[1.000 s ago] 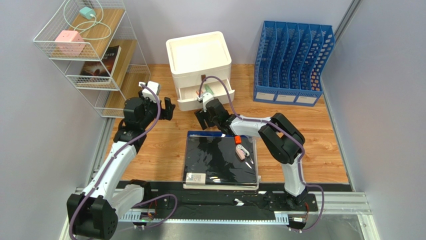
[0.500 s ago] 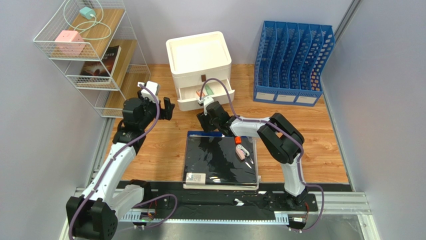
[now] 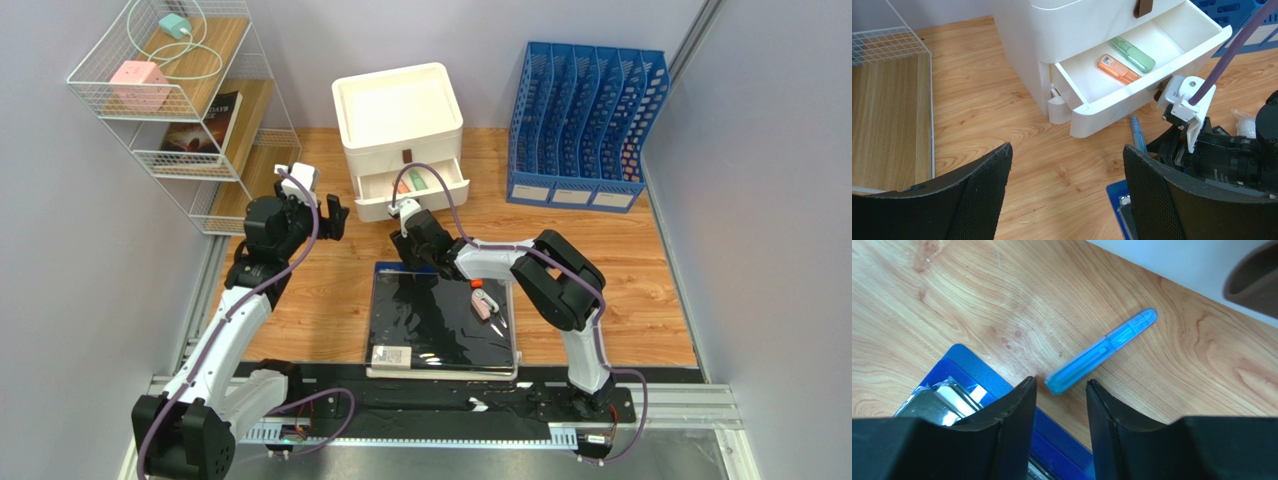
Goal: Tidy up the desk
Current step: Pick up the stationery from the center of the board.
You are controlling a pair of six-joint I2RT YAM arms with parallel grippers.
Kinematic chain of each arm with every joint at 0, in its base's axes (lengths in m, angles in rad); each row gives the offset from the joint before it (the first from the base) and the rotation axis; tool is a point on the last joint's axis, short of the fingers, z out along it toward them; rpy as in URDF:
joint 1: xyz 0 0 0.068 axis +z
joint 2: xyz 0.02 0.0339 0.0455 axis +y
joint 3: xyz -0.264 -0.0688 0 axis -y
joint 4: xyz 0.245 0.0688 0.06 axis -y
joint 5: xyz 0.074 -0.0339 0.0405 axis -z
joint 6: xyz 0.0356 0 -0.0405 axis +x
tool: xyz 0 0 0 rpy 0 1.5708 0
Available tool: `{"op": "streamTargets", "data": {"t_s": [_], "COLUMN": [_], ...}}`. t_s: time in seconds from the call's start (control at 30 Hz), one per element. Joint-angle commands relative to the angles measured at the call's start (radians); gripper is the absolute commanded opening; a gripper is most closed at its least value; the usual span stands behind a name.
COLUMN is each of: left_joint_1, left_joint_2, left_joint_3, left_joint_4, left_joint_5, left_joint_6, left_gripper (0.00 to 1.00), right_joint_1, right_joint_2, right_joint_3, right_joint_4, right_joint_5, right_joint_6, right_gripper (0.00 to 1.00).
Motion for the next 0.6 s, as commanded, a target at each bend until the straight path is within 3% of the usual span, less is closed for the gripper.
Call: {"op": "streamTargets", "data": {"t_s": [0.0, 0.13, 0.57], "left_joint_1": [0.004, 0.004, 0.004], "left_joint_2": [-0.018, -0.024, -0.03], "left_joint_3": [-0.013, -0.014, -0.025], "left_joint_4": [0.036, 0.033, 0.036], "left_joint_5": [0.009, 0.012, 0.021], "left_joint_6": [0.021, 0.025, 0.028], "left_gripper": [0.86, 0.86, 0.86], "right_joint_1": [0.003, 0.006, 0.058], "right_joint_2": [-0.01, 0.003, 0.048], "right_joint_3": [0.007, 0.016, 0.03], "right_joint_4": [0.021, 0.038, 0.126], "right_joint_5": [0.063, 0.135, 0.319], "right_joint_6": [0.02, 0.056, 0.125], "right_gripper": [0.44, 0.5, 0.49]}}
